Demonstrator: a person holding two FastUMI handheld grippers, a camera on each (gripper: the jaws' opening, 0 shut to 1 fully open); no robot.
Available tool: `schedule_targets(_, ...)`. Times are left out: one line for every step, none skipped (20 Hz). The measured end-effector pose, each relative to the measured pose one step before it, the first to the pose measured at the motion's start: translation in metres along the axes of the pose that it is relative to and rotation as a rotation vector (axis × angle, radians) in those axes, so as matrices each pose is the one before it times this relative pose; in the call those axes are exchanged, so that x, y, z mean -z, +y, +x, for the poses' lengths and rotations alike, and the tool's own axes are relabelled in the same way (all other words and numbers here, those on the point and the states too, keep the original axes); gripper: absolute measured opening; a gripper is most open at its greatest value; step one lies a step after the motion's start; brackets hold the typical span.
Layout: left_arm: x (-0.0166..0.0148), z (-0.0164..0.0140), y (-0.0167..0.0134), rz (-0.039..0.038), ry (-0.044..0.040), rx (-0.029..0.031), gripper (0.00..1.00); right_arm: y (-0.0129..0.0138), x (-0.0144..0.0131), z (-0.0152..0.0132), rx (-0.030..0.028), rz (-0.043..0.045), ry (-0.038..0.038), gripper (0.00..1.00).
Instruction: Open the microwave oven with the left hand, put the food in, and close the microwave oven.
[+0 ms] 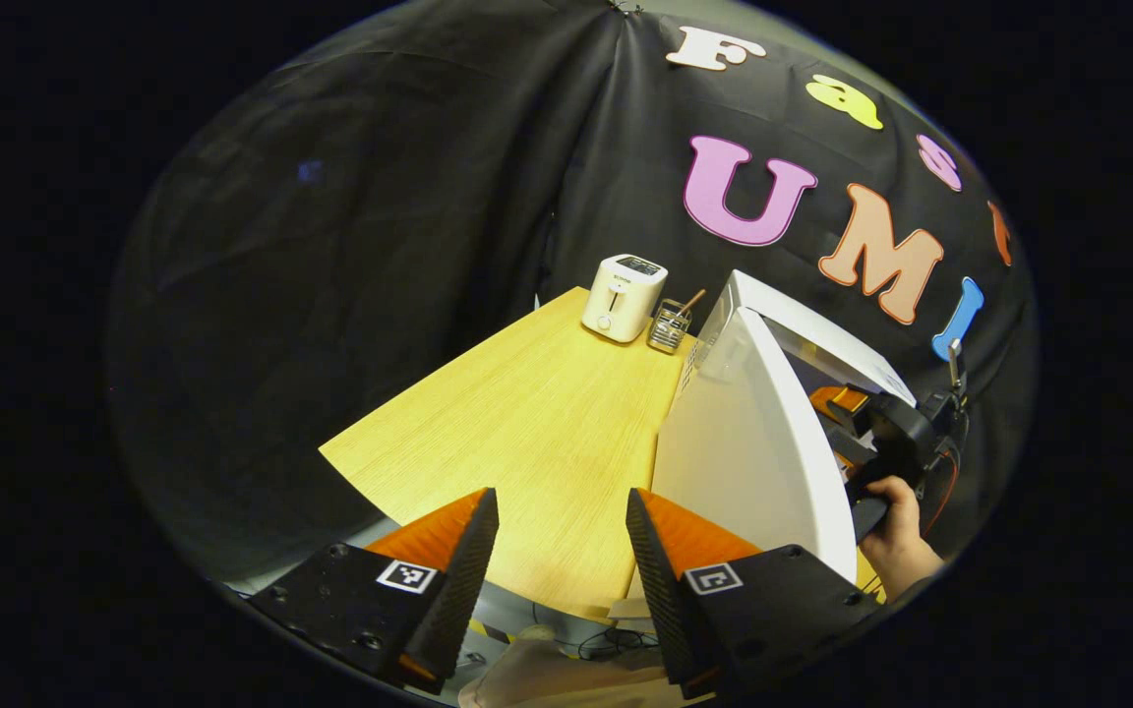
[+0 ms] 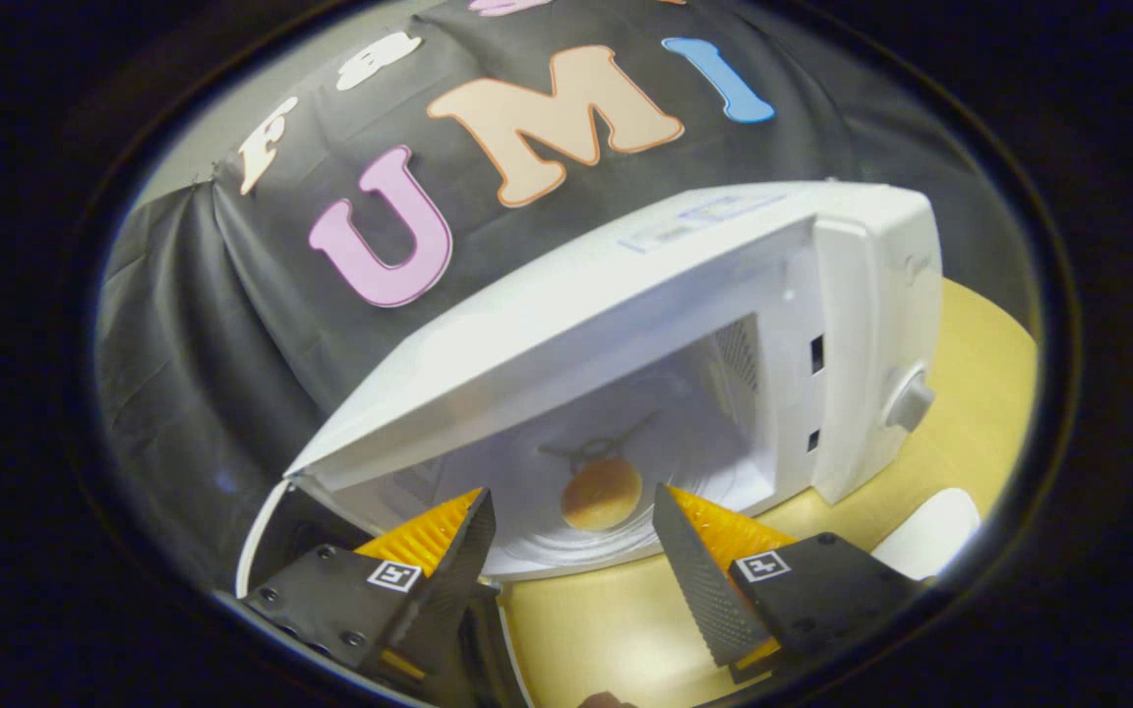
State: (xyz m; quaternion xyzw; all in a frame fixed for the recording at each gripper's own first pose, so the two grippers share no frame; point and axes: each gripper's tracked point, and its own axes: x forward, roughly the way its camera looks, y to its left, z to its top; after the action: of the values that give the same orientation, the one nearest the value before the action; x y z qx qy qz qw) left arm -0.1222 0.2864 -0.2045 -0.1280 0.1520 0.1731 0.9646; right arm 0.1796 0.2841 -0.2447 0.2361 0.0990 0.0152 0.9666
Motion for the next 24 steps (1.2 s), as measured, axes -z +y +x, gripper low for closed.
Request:
schedule_targets(-0.00063,0.00036,-0.00026,0.0023,-0.00204,0.00371,0.74,0.00116,-0.00489,-0.00817,-0.00989,-0.00231,-0.01005,0.99)
schedule_targets(0.00057,-0.00107,-0.00125,0.00286,-0.00112,0.00418,0.68,0.00145,-0.00183,-0.00914,-0.00745,-0.00502,-0.00223,0.99)
schedule_targets(-0.00196,0.00054,-0.00016,0.00221,-0.00404,0.00255,0.64,0.00134,-0.00268,-0.00912,-0.00804,-0.00931,-0.00084,0.9)
schedule_targets(-0.00048,-0.00076,-0.0001,0.00141,-0.00046,0.0023,0.57,0.00233,-0.00259,-0.00889,-0.0089,-0.01301,-0.00391,0.9)
schedule_targets(0.00221,0.00088,-0.00108,-0.0009,0.00178,0.00452,0.51,0.00241,-0.00293,-0.00958,-0.00785,-0.01957,-0.00565,0.9)
schedule_targets(0.00124,0.00014,-0.00179,-0.00181,0.00259,0.00833,0.48,0.00261,-0.00335,-0.01129,-0.00648,-0.02467,-0.00913,0.9)
schedule_targets(0.00067,-0.00044,-0.00138,0.0001,0.00352,0.00522,0.43,0.00049,-0.00338,-0.00972,-0.00409,-0.02764,-0.0094,0.9)
schedule_targets(0.00065,0.00019,-0.00068,0.00202,0.00077,0.00333,0.3,0.0015,-0.00234,-0.01003,-0.00337,-0.02473,-0.0059,0.9)
schedule_targets(0.00008,-0.00029,-0.00224,0.00265,-0.00231,0.00704,0.25,0.00133,-0.00257,-0.00961,-0.00496,-0.01825,-0.00204,0.9)
schedule_targets(-0.00102,-0.00106,-0.00317,0.00404,-0.00238,0.00988,0.1,-0.0005,-0.00093,-0.01023,-0.00382,-0.01491,-0.00113,0.91)
schedule_targets(0.00003,-0.00009,-0.00178,0.00633,-0.00094,0.00372,0.07,-0.00262,-0.00127,-0.0095,0.00724,-0.02043,0.00181,0.91)
schedule_targets(-0.00023,-0.0003,-0.00158,0.00599,-0.00227,0.00227,0.09,-0.00615,-0.00069,-0.01065,0.01839,-0.02724,0.00404,0.9)
schedule_targets(0.00193,-0.0007,-0.00088,0.00601,0.00196,0.0005,0.01,-0.00682,0.00008,-0.00903,0.01962,-0.02753,0.0051,0.9)
schedule_targets(0.00172,0.00053,-0.00078,0.01652,0.00776,-0.0041,0.03,-0.00628,0.00259,-0.00948,0.01498,-0.02199,0.00572,0.9)
schedule_targets(0.00352,0.0003,-0.00163,0.01897,0.01061,0.00208,0.01,-0.00653,0.00188,-0.00895,0.00977,-0.01302,0.00853,0.91)
schedule_targets(0.00176,-0.00093,-0.00258,0.01787,0.00585,0.00545,0.01,-0.00648,0.00291,-0.00813,0.00857,-0.00576,0.01039,0.9)
schedule_targets(-0.00157,-0.00081,-0.00327,0.0175,-0.00152,0.00626,0.01,-0.00686,0.00351,-0.00723,0.00913,-0.00117,0.01382,0.91)
schedule_targets(0.0002,-0.00012,-0.00158,0.01075,0.00167,0.00339,0.01,-0.00772,0.00445,-0.00599,0.00953,-0.0041,0.01054,0.9)
schedule_targets(0.00269,0.00065,-0.00004,0.00573,0.00485,0.00417,0.01,-0.00694,0.0033,-0.00538,0.0123,-0.00851,0.00779,0.91)
schedule_targets(0.00161,0.00019,-0.00128,0.00013,0.00695,0.0037,0.01,-0.00636,0.00302,-0.00538,0.01386,-0.00839,0.0034,0.91)
schedule_targets(0.00118,0.00055,-0.00182,-0.00125,0.00539,0.00572,0.01,-0.00616,0.00175,-0.00414,0.01309,-0.00164,0.00226,0.91)
schedule_targets(0.0014,0.00077,-0.00241,-0.0008,0.00645,0.00751,0.01,-0.0025,0.00377,-0.0036,0.00512,0.00248,0.00497,0.91)
schedule_targets(0.00102,0.00127,-0.00249,0.00146,0.007,0.00576,0.01,-0.00298,0.00332,-0.00366,0.0047,0.00072,0.00623,0.91)
schedule_targets(0.00151,0.00096,-0.00322,0.00686,0.00814,0.00777,0.01,-0.0032,0.00602,-0.00442,0.00397,-0.0025,0.01202,0.91)
